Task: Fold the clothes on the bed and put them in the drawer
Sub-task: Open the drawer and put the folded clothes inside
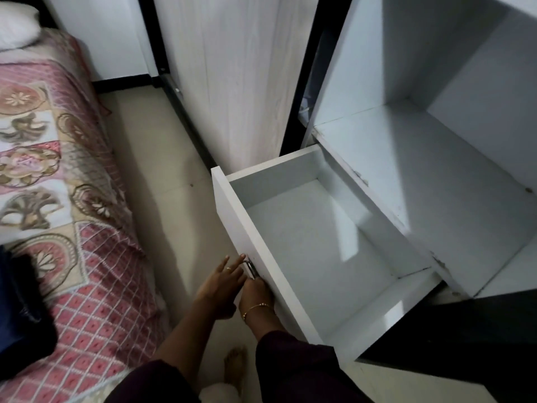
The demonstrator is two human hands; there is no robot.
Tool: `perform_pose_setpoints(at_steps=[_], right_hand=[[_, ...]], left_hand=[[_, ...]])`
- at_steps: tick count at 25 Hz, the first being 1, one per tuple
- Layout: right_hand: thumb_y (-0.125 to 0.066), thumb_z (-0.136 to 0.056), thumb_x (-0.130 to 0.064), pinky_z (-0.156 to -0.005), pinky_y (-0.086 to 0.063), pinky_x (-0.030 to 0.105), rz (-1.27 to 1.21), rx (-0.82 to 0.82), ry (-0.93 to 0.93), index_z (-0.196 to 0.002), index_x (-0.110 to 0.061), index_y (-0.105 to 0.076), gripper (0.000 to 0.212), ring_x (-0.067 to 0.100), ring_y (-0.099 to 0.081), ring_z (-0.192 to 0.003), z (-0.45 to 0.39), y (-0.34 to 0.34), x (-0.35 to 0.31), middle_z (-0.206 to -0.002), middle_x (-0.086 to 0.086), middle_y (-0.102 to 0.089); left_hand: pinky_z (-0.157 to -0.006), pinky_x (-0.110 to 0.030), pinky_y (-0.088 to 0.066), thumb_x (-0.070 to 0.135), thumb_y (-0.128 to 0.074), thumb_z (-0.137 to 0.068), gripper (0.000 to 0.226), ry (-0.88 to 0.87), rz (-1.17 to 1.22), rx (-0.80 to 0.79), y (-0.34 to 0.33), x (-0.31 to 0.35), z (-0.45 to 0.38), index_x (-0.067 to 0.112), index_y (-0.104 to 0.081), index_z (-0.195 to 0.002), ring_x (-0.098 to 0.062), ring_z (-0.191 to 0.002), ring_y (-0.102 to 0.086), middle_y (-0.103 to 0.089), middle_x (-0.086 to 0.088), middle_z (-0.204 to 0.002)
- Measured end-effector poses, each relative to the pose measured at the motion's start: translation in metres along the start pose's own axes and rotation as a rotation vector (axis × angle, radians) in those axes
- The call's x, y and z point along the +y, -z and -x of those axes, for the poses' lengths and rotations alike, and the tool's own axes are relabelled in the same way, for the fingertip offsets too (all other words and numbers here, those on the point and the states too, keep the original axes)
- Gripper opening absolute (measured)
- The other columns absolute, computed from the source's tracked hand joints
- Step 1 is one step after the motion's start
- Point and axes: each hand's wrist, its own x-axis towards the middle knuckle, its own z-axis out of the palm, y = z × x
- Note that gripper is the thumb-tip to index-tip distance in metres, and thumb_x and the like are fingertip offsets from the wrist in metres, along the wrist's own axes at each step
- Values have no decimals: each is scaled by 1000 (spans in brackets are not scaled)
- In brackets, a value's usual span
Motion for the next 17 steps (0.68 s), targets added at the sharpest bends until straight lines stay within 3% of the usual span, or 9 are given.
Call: perform_pose_setpoints(at_steps=[5,9,13,17], right_hand=[[-42,-98,-15,-112,-29,34,30,-118,92,-141,-6,-36,44,28,-31,-137,28,-27,-18,-145,15,-32],[-56,-91,-19,-111,-28,39,2,-71,136,-144,-6,-28,61,29,-23,-139,37,-28,-13,-149,13,-22],[-53,-91,-12,-109,-30,39,-2,-101,204,-144,-7,-25,61,30,-26,-137,42,-35,0,-148,13,-25],[-53,-91,-13,-107,-34,39,9,-87,240,-147,-7,-20,65,30,-29,-137,41,-39,9,-152,11,-18]], left_hand=[[-116,-49,0,29,-54,-86,62,140,-17,-92,-5,0,37,10,-32,-141,-24,-146,6,-26,-6,-151],[-116,-51,-4,29,-52,-90,66,192,-19,-108,-1,5,45,12,-22,-147,-24,-146,8,-10,-6,-157],[-114,-52,-8,25,-50,-93,71,288,49,-100,-9,26,49,10,-11,-150,-24,-146,10,3,-7,-159],[-115,-52,-7,26,-50,-93,70,368,176,-19,-13,38,59,9,-13,-150,-25,-145,13,3,-8,-159]])
